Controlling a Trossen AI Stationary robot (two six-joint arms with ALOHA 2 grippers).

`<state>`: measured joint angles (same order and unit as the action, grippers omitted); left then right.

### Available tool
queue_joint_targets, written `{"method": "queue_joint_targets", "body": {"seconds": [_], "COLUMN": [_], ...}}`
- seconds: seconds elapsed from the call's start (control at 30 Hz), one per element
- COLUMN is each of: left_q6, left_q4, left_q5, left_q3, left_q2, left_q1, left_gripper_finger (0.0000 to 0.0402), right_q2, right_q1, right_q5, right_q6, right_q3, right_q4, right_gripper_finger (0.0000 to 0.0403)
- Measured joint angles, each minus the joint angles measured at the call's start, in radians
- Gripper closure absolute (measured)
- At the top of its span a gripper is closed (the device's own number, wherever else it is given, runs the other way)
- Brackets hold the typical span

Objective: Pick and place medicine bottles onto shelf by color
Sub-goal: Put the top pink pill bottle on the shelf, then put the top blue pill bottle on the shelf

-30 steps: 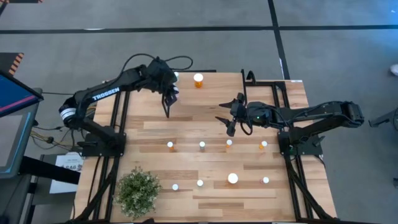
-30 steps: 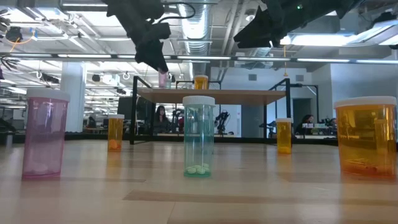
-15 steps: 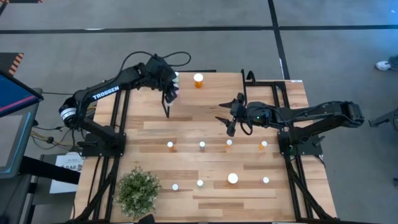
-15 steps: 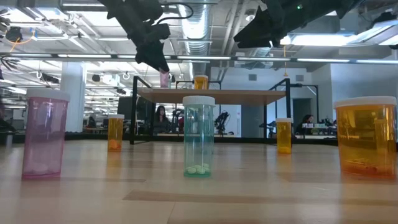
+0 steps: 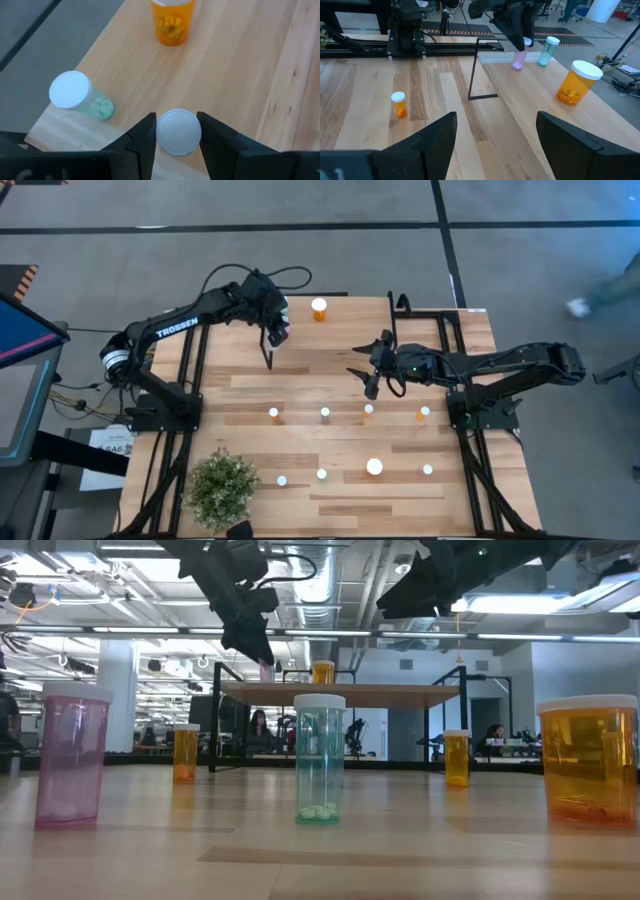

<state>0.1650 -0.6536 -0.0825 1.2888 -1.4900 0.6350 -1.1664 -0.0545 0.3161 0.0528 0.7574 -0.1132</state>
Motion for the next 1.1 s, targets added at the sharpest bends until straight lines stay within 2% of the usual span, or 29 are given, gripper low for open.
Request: {"method": "queue_joint_targets", "body": {"seconds": [0.43, 0.83, 1.1], "left_q6": [-0.019, -0.019, -0.014], "left_q4": [-0.016, -0.016, -0.045], "left_q5": [0.016, 0.015, 0.016], "left_q3": [0.0, 0.0, 0.0], "left_q2": [-0.001, 0.002, 0.091], "left_q1": [0.0, 0.0, 0.0], "left_gripper_finger": [0.0274, 0.0198, 0.0182], "right_q2": [0.0, 0.0, 0.0], "right_q1": [0.0, -0.007, -0.006], "right_q5": [0.0, 0.0, 0.0], "right_q6": [-0.003, 0.0, 0.0], "right_q3": [0.0, 0.0, 0.0], "right_q4": [0.001, 0.005, 0.008], "right_gripper_finger": [0.0108, 0.0108, 0.0108]}}
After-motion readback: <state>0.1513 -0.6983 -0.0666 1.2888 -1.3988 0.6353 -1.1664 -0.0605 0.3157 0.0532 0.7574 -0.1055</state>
